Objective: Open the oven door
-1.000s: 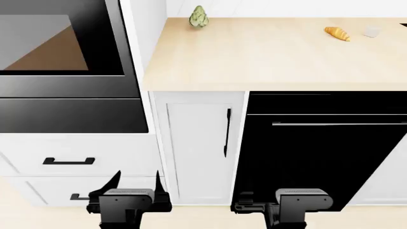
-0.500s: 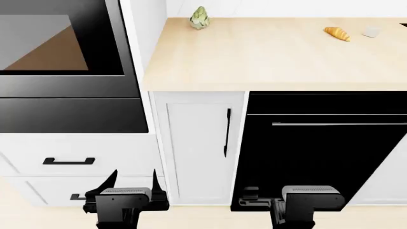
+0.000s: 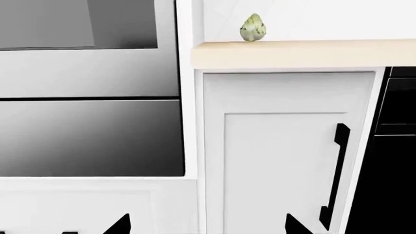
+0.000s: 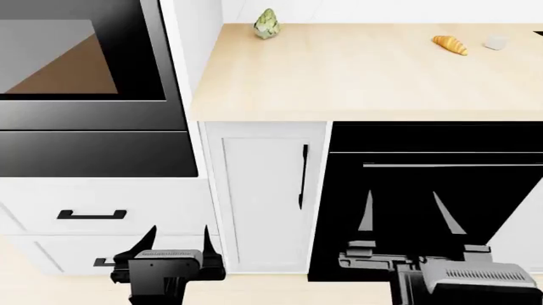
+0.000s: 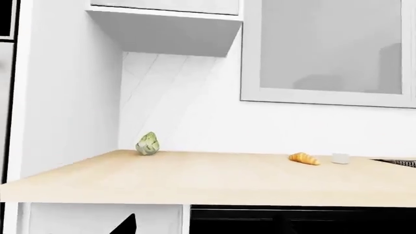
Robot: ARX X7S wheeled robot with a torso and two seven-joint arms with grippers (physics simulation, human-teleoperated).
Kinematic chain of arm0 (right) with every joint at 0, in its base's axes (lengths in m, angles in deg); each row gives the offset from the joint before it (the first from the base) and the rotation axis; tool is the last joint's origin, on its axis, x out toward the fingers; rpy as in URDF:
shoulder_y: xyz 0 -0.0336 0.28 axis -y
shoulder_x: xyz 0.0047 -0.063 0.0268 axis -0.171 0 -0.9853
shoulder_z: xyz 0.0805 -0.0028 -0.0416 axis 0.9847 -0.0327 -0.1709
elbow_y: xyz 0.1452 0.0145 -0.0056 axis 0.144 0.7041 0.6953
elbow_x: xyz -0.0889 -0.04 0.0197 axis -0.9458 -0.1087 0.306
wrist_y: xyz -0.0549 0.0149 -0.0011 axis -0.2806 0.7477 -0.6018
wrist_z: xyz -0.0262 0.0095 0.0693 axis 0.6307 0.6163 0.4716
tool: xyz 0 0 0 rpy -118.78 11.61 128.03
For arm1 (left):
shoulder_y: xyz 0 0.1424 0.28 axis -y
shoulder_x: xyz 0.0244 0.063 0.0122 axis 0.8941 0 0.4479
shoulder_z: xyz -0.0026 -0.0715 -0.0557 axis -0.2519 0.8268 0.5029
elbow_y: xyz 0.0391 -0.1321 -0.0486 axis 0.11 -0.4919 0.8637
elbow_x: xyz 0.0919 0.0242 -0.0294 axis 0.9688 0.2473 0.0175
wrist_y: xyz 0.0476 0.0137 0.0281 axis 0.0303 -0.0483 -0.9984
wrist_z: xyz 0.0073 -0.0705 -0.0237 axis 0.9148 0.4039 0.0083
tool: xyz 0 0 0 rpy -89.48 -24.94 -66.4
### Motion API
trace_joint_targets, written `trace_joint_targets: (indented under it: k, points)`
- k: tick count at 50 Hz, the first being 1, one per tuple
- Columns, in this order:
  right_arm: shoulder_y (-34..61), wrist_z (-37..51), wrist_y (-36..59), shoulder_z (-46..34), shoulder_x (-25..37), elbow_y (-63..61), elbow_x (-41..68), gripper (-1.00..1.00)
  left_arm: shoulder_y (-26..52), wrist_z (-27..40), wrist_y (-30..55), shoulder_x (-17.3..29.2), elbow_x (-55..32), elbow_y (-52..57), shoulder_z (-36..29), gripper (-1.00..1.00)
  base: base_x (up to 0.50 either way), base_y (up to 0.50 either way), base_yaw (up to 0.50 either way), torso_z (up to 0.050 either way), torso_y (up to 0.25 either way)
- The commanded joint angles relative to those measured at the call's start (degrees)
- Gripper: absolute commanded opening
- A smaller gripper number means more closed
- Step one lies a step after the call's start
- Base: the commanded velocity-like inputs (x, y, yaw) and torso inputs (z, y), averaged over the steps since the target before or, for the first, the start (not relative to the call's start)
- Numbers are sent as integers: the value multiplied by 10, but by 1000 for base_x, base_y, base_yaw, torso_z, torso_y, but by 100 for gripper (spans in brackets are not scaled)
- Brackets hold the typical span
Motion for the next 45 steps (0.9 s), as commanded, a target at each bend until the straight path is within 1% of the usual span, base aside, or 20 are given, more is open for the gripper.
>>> trace_joint_targets:
  k: [1, 21, 39, 45]
  points:
    - [-20, 18, -64, 0, 11, -42, -21, 100, 0, 7, -2, 8, -5, -1, -10, 100, 0, 0, 0, 0, 0]
    - [-54, 41, -190, -4, 28, -61, -62, 100, -1, 19, -5, 18, -12, 0, -22, 100, 0, 0, 0, 0, 0]
    - [-85, 66, -303, -3, 38, -76, -75, 100, 2, 26, -7, 24, -19, -4, -31, 100, 0, 0, 0, 0, 0]
    - [-92, 72, -318, -3, 39, -78, -81, 100, 3, 29, -7, 26, -22, -5, -34, 100, 0, 0, 0, 0, 0]
